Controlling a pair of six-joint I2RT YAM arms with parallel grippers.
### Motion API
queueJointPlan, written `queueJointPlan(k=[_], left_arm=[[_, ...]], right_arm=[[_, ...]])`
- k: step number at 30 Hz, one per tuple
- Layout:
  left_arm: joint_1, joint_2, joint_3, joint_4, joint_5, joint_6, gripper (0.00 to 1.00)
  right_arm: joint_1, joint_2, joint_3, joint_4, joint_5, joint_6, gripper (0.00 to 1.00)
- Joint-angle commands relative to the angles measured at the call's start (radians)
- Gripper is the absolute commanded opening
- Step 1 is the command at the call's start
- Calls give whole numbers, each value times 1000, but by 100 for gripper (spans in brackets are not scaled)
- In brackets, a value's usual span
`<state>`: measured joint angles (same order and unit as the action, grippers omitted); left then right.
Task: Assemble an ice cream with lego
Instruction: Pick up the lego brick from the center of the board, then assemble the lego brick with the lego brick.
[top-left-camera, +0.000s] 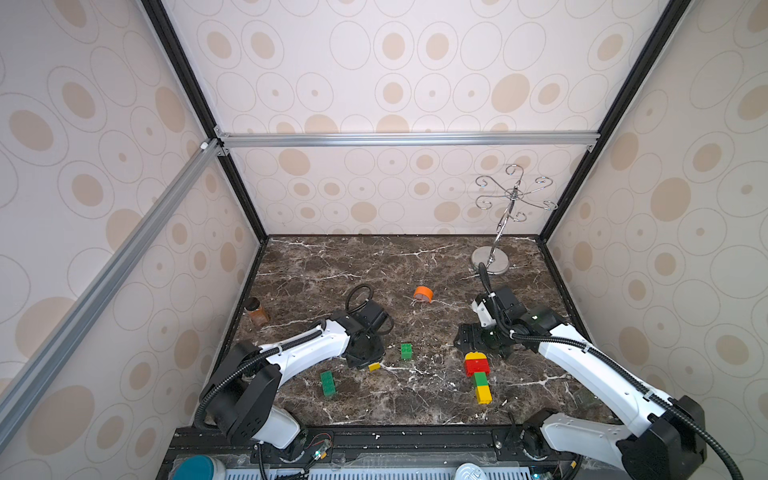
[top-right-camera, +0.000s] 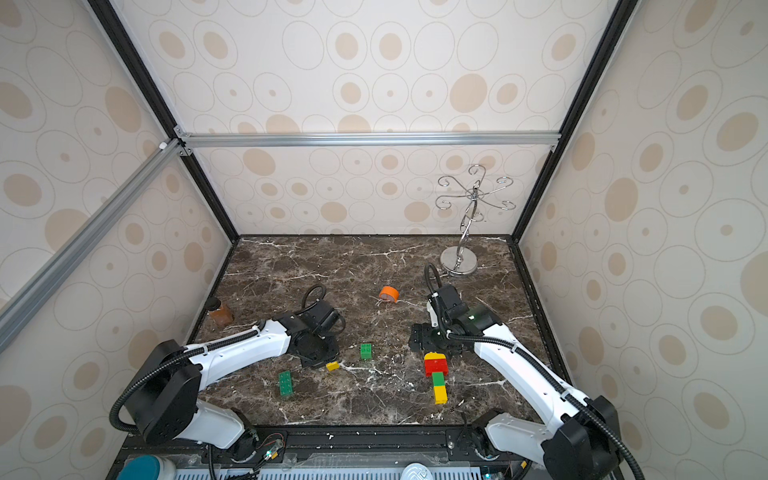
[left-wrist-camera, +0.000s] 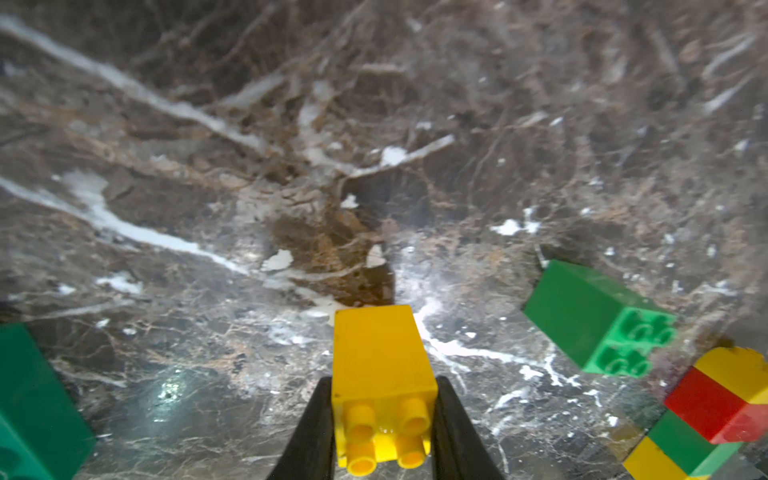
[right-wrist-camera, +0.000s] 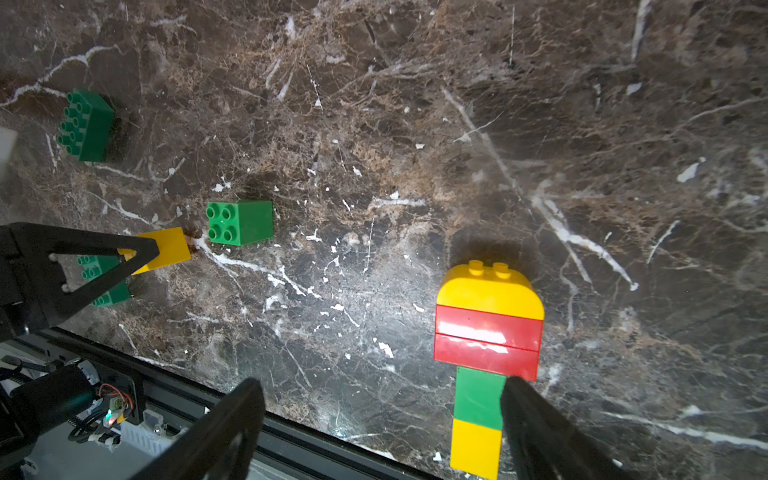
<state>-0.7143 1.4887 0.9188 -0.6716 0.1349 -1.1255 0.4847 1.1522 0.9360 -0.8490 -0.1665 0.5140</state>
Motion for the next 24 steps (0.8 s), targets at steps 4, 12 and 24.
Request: queueJointPlan(k=[4, 12, 24], left_arm=[[-75, 61, 255, -156, -98, 86, 13], [-144, 181, 449, -220, -114, 130, 13], [-166, 265, 497, -204, -66, 148, 12]], right_arm=[[-40, -38, -40, -16, -31, -12, 92], [-73, -51, -62, -7, -65, -16, 92], [-113, -73, -75, -15, -92, -34, 92]])
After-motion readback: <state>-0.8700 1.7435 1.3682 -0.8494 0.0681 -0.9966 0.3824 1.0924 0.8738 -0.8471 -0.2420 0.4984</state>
